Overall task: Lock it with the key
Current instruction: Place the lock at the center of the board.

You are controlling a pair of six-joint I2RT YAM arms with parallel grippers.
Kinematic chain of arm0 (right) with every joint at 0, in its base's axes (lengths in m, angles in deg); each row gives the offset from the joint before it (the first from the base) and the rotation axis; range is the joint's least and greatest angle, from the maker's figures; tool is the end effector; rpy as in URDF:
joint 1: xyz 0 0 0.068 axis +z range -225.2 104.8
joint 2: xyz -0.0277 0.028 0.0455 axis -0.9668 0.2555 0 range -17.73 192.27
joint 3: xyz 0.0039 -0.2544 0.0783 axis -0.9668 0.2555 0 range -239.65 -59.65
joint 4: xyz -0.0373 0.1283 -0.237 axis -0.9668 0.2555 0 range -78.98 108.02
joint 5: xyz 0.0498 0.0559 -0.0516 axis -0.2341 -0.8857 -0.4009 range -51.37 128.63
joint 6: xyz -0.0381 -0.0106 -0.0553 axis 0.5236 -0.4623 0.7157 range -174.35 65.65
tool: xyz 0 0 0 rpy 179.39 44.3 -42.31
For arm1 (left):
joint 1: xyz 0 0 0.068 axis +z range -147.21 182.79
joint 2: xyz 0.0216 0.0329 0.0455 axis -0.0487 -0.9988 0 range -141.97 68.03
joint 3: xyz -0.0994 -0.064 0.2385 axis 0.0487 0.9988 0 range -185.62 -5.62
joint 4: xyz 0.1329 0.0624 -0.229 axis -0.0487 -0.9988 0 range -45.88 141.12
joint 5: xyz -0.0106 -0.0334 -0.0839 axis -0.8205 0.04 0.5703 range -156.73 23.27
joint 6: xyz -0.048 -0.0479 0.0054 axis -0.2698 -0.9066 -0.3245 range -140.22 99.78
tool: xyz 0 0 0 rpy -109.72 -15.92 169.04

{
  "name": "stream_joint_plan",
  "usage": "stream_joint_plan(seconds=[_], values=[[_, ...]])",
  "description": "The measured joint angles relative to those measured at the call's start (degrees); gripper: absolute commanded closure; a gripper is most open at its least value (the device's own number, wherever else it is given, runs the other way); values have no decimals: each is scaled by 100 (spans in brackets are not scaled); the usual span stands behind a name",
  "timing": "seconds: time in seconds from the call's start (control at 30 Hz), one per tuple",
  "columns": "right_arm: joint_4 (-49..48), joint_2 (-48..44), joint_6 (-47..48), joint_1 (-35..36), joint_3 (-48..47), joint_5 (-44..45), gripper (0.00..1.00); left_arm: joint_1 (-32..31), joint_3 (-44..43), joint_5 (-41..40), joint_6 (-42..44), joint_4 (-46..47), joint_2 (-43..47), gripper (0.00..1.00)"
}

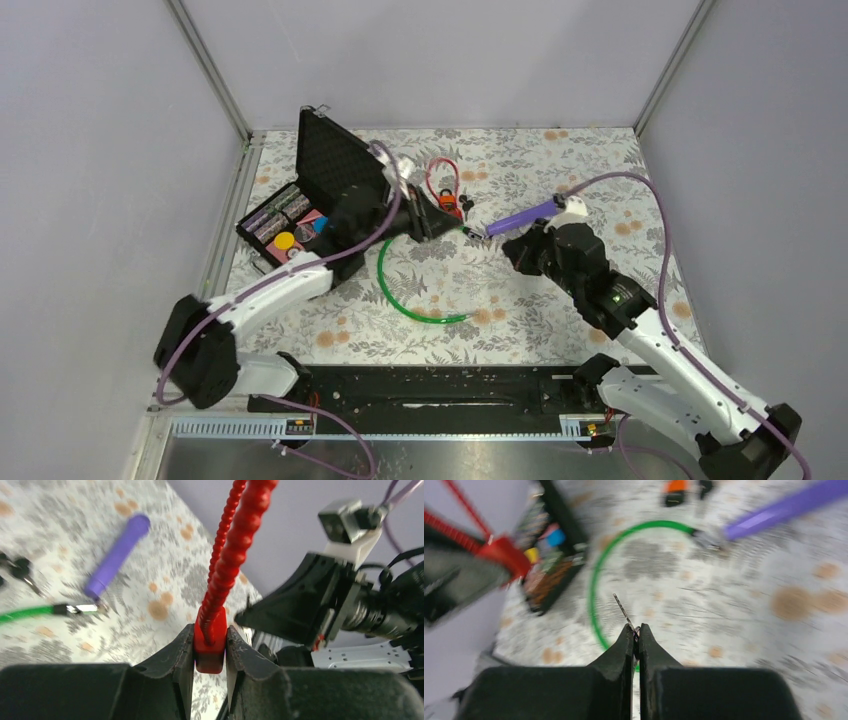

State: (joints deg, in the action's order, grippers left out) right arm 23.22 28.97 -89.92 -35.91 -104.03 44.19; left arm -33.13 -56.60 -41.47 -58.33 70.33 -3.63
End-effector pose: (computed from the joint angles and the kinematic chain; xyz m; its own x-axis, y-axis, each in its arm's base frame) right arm 0.1785 0.1394 0.3180 -0.4823 0.3534 -0.8015 -0.3407 0.7673 0.5433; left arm 0.2483 -0.2086 0.3200 -0.5570 -0.2856 -0.7798 0.6765 0.3887 -0.6255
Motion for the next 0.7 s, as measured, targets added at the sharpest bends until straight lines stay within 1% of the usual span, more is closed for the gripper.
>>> stream_joint_plan(seconds=[0.13, 0.27, 0.4, 0.5, 0.6, 0.7], values=[[804, -186, -131, -848, 398, 439, 100, -680, -11, -234, -210, 269, -1082, 100], [1390, -339, -369, -1296, 960, 656, 100, -1373, -264, -610, -555, 540, -2496, 100], [1797, -330, -557, -1526, 1290, 798, 100, -1985, -640, -1060, -730, 575, -3512, 100], [1902, -367, -745, -1639, 1565, 881, 98, -2356, -1058, -1305, -848, 581, -4044, 100], [1987, -446, -931, -1663, 1840, 922, 98, -2535, -1475, -1370, -988, 616, -4422, 100], [2048, -459, -1073, -1707, 1993, 1014, 99, -2557, -1816, -1384, -1161, 708, -4750, 97]])
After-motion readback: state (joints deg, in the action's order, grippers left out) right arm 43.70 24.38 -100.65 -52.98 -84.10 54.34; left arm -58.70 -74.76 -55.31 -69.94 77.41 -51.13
